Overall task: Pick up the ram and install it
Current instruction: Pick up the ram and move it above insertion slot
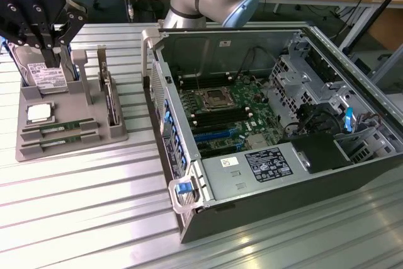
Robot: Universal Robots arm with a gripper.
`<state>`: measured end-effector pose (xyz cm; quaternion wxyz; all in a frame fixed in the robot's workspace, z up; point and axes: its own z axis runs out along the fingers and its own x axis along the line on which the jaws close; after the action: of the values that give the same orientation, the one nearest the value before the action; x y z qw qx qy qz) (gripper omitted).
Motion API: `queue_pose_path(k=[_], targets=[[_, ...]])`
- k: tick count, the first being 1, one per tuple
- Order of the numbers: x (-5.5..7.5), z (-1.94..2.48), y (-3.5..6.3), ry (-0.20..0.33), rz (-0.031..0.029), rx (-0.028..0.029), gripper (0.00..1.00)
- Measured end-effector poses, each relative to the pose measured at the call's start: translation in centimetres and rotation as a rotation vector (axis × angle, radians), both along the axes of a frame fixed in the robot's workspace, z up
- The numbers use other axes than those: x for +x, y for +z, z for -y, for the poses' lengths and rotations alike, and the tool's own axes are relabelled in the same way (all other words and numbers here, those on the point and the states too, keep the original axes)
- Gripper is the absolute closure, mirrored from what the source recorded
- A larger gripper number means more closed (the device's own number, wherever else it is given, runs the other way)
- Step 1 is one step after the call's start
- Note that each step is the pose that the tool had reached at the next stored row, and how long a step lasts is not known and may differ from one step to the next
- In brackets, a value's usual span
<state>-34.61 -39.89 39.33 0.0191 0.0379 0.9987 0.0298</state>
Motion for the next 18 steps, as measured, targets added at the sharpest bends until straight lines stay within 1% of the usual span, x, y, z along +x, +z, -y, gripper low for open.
queue_pose_path(k=[8, 9, 11, 13, 14, 17, 18], targets=[[0.0, 0.0, 0.0, 0.0, 0.0001, 0.0, 0.9], [-0.01, 0.0, 0.0, 0.024, 0.0, -0.0002, 0.9], [-0.01, 0.0, 0.0, 0.103, 0.0001, -0.0002, 0.9], [-0.01, 0.0, 0.0, 0.184, 0.0001, -0.0002, 0.9], [-0.01, 0.0, 0.0, 0.238, 0.0001, -0.0002, 0.9], [0.0, 0.0, -0.01, 0.347, 0.0001, -0.0002, 0.9], [-0.01, 0.0, -0.02, 0.368, 0.0001, -0.0002, 0.9]])
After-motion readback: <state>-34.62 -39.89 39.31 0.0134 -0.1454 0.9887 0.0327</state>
